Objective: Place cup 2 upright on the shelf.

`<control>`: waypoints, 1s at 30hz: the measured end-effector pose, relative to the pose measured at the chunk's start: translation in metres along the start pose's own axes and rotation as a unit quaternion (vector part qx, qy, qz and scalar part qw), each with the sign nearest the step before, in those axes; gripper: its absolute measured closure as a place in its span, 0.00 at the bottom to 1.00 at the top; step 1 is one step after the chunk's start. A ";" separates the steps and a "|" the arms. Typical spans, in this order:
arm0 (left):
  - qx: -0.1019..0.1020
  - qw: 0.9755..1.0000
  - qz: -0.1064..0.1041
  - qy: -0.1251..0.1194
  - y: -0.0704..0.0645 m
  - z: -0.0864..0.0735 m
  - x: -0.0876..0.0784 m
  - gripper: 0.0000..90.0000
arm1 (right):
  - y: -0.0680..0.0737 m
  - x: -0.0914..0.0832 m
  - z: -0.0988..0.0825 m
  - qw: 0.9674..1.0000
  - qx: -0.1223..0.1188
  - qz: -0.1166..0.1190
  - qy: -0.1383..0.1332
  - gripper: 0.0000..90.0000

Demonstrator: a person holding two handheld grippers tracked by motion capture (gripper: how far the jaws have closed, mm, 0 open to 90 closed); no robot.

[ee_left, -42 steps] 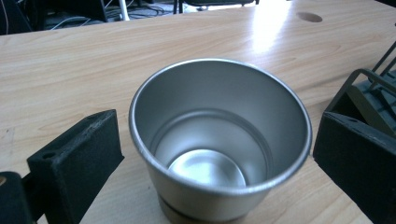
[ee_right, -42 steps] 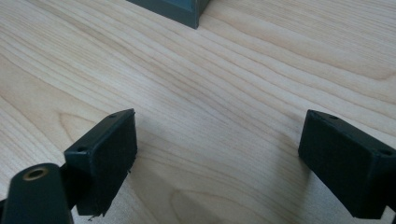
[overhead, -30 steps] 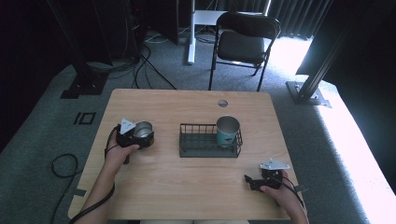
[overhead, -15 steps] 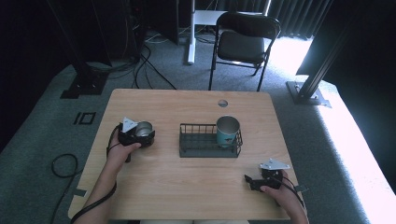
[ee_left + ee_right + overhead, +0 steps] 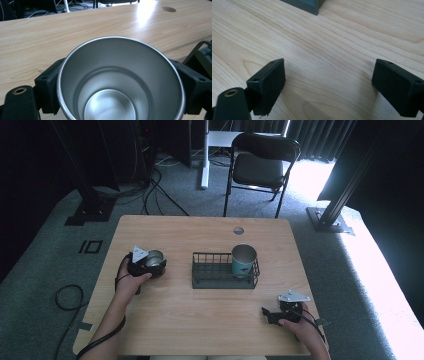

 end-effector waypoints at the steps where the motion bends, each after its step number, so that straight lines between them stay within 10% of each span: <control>1: 0.000 1.000 0.001 -0.001 0.000 0.000 -0.001 0.16 | 0.000 0.000 0.000 1.000 0.000 0.000 0.000 0.12; 30: 0.016 0.999 -0.034 -0.023 -0.011 0.028 -0.035 0.16 | 0.000 0.000 0.000 1.000 0.000 0.000 0.000 0.12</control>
Point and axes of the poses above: each handheld gripper's, and its own axes: x roughly forward along the jaws, z roughly out of its top, y roughly to its left, the point moved 2 cm from there along x, roughly forward along the jaws, and after that the axes turned 6 degrees about y, right-handed, at the moved point
